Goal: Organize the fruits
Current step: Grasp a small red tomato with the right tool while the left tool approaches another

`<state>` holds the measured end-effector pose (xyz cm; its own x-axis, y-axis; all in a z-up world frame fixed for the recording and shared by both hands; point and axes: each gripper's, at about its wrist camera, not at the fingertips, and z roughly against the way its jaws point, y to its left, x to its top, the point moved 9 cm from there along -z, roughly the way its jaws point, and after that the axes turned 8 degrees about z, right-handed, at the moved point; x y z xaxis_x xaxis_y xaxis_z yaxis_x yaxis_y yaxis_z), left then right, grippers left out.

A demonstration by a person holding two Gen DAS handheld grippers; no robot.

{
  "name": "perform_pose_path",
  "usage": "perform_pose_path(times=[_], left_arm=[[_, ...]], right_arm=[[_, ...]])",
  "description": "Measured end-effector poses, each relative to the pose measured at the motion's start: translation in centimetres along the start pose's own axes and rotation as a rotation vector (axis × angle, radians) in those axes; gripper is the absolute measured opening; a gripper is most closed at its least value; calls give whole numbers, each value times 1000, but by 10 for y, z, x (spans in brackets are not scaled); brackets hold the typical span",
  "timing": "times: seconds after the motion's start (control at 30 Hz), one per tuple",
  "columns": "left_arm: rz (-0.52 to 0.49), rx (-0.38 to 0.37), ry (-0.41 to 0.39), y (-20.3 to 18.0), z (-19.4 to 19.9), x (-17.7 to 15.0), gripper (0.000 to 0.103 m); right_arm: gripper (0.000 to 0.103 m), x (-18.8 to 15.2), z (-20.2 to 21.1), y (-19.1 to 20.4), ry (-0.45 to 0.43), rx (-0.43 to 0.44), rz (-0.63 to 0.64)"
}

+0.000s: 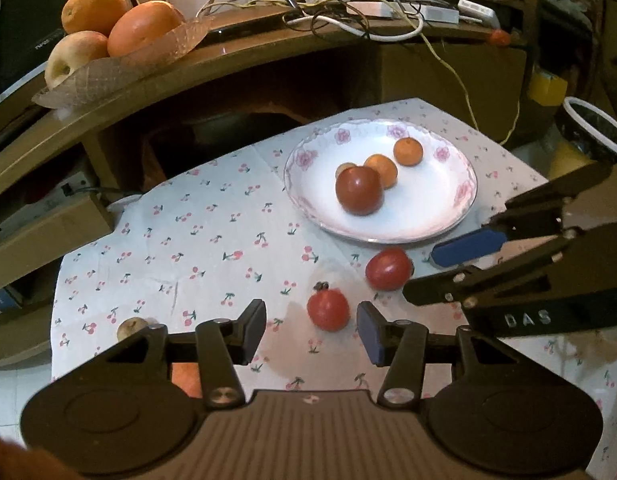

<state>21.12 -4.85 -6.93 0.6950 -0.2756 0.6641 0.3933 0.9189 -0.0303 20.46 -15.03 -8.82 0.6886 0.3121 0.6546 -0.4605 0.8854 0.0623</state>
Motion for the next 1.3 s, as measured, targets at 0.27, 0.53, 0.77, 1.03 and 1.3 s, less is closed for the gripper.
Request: perform_pose_path(times=[0.27, 0.53, 0.77, 1.03, 1.3], left_arm=[[6, -6, 16, 11, 1, -9, 56], [6, -28, 27, 19, 3, -17, 56], [11, -39, 24, 13, -1, -15, 56], [34, -18, 27, 1, -23, -12, 56], [71, 16, 22, -2, -45, -8, 56]], right_arm=[[42, 1, -14, 3, -1, -9, -14], [46, 2, -25, 3, -1, -32, -25], [38, 1, -23, 1, 10, -40, -22], [37, -9, -8, -7, 36, -47, -31], [38, -16, 1, -18, 51, -60, -34]])
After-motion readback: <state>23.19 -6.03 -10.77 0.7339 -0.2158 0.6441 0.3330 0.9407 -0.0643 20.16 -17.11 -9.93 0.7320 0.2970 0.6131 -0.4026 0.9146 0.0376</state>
